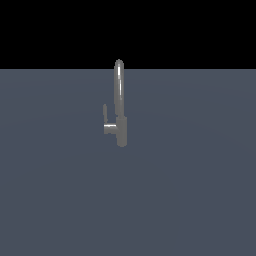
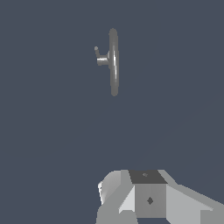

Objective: Turn on the faucet by rotating a designated handle.

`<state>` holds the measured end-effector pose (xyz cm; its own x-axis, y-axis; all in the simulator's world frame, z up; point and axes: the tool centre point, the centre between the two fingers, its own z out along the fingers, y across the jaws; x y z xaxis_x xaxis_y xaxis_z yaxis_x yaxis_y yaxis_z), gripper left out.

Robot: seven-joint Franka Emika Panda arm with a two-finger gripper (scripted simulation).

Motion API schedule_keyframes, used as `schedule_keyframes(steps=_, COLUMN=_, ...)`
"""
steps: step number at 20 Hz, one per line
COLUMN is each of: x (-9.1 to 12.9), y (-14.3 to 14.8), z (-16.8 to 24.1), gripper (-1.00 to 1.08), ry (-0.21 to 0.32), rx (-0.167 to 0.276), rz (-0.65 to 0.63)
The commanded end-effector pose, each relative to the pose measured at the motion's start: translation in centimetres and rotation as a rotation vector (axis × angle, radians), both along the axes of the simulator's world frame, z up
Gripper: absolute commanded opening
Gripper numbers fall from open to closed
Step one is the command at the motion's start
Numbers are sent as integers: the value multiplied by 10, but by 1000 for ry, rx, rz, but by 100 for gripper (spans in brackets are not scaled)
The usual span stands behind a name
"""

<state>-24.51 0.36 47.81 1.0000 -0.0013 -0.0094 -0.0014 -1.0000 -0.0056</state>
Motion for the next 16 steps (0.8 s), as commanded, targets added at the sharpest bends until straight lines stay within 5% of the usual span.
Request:
schedule_keyframes(steps=1, x=0, y=0, z=0, gripper=-100, ry=0, rx=0, rz=0)
schedule_keyframes(steps=16, x=-3, y=3, z=10, gripper=-100, ry=-17, rx=-33, rz=39)
